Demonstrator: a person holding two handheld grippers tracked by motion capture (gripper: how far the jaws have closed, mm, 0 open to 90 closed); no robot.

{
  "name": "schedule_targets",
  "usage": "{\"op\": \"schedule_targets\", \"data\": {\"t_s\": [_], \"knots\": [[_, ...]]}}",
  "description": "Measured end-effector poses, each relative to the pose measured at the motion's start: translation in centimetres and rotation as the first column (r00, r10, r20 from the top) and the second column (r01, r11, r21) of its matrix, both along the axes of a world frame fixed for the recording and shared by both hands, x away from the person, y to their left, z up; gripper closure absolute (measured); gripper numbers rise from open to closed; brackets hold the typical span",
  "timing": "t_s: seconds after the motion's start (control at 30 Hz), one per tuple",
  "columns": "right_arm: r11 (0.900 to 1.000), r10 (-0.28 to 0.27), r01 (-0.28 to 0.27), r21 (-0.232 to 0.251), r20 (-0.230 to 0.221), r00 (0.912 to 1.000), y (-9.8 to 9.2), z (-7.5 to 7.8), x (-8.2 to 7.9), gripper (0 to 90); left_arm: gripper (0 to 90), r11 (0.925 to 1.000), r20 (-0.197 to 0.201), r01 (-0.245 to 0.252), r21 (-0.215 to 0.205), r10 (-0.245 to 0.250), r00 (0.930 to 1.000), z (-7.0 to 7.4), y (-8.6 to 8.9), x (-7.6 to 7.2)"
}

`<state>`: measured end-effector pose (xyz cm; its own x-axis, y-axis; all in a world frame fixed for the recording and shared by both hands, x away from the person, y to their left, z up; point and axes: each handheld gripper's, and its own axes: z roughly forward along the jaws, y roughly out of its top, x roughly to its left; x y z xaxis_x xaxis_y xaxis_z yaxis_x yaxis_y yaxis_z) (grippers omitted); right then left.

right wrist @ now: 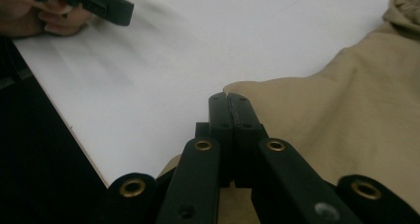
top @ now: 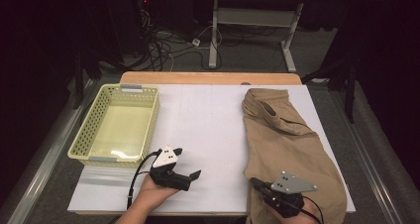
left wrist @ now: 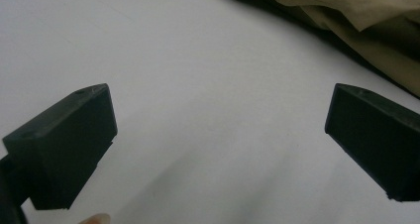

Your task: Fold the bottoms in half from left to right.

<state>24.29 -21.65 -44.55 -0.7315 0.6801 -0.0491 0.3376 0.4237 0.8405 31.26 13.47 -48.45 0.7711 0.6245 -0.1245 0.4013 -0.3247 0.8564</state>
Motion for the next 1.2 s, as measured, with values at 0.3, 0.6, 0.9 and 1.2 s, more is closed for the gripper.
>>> {"op": "schedule_targets", "data": {"t_s": [0.3, 0.6, 0.9, 1.2], "knots": [[0.995, -0.076, 0.074, 0.062, 0.024, 0.9968, -3.4, 1.4, 0.5, 90.0, 2.7, 0.9988, -0.006, 0.026, 0.041, -0.025, 0.9997, 0.4, -1.2, -0.6], [0.993, -0.091, 0.089, 0.075, 0.032, 0.9953, -4.4, 1.6, 0.7, 90.0, 35.3, 0.9628, -0.094, 0.265, 0.053, -0.259, 0.9612, 1.7, -7.3, -2.4], [0.992, -0.098, 0.095, 0.078, 0.031, 0.9947, -4.4, 1.6, 0.7, 90.0, 51.6, 0.9106, -0.113, 0.405, 0.085, -0.395, 0.9118, 1.4, -15.5, -4.8], [0.996, -0.071, 0.069, 0.053, 0.036, 0.9968, -3.0, 1.4, 0.8, 90.0, 75.7, 0.9145, -0.138, 0.355, 0.194, -0.333, 0.9329, 0.2, -17.2, -5.7]]}}
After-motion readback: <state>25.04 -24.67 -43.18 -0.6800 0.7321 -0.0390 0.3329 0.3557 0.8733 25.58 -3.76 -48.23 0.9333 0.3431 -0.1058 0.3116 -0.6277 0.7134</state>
